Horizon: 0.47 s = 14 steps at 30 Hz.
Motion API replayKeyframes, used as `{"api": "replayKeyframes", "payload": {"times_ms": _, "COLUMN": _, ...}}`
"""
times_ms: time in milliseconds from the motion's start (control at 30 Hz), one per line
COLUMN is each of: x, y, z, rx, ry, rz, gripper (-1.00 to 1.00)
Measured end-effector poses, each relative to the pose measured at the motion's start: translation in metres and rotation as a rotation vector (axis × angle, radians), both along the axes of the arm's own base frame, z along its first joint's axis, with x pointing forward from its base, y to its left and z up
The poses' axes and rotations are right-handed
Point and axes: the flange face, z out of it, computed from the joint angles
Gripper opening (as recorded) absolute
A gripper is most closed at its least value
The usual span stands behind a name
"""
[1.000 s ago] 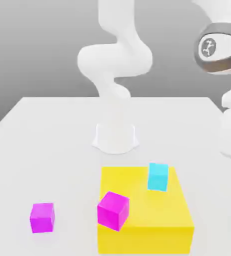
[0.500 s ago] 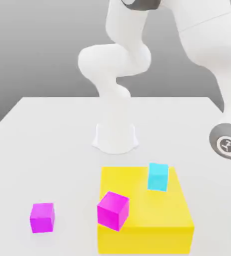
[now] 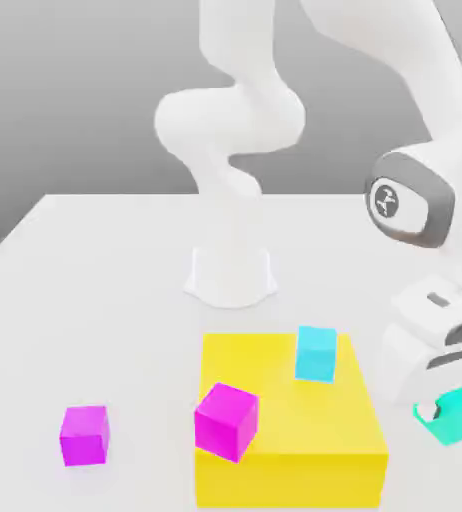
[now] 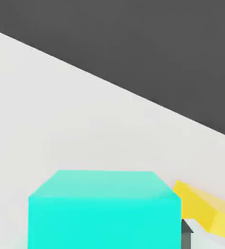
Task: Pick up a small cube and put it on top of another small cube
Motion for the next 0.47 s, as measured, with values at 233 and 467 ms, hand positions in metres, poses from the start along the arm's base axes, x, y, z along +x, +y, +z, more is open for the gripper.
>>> {"api": "replayKeyframes", "payload": {"times_ms": 233, "x": -0.010, "y": -0.166, "z": 0.057, "rx": 0.035, "ry": -0.010, "rz": -0.594, "gripper": -1.00}}
{"api": "replayKeyframes", "payload": {"times_ms": 467, "x": -0.013, "y": -0.170, "z": 0.010, "rx": 0.038, "ry": -0.011, "rz": -0.620, "gripper": 1.00}}
